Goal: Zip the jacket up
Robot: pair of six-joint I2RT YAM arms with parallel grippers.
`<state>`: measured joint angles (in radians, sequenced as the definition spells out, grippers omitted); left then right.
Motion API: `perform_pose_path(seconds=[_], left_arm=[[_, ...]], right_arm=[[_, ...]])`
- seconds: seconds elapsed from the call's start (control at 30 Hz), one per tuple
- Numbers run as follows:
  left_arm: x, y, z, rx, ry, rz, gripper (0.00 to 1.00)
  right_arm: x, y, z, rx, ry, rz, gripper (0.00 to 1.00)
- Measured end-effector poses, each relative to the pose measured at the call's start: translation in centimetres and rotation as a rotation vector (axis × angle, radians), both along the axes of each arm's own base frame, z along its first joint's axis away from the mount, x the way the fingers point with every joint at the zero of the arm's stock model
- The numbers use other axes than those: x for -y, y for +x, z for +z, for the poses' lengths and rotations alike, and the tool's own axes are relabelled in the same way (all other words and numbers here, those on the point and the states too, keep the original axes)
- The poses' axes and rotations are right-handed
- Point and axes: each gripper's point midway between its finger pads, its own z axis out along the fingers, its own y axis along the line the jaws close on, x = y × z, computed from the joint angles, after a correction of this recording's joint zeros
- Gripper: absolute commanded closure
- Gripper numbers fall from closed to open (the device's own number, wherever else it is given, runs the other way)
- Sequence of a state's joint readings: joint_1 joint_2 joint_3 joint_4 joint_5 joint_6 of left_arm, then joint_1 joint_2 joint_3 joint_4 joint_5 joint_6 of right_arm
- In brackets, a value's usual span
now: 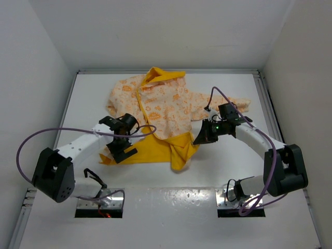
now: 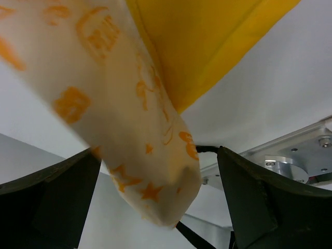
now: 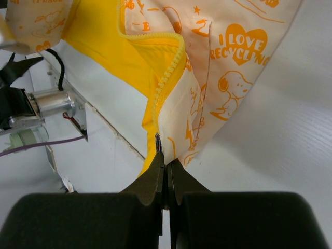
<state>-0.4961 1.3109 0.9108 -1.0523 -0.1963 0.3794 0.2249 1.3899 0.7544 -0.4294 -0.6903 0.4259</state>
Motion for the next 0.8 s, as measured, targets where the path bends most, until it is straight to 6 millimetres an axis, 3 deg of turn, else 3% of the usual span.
perform_pose_path(seconds=[0.2,0.57,0.8], left_arm=[[-2.2,-1.3,-3.3,-0.119,0.067,0.053,0.00],[-3.7,0.3,-6.3,-0.186,0.002,0.126,0.00],[-4.4,1.1,-6.8,-0.178,-0.033,0.150,0.15]], right_arm=[[0.0,0.0,-0.2,-0.011,-0.003,0.002,1.00],[0.0,0.2,-0.4,-0.024,-0.007,0.003,1.00],[0.0,0.2,-0.4,-0.022,-0.008,0.005,1.00]])
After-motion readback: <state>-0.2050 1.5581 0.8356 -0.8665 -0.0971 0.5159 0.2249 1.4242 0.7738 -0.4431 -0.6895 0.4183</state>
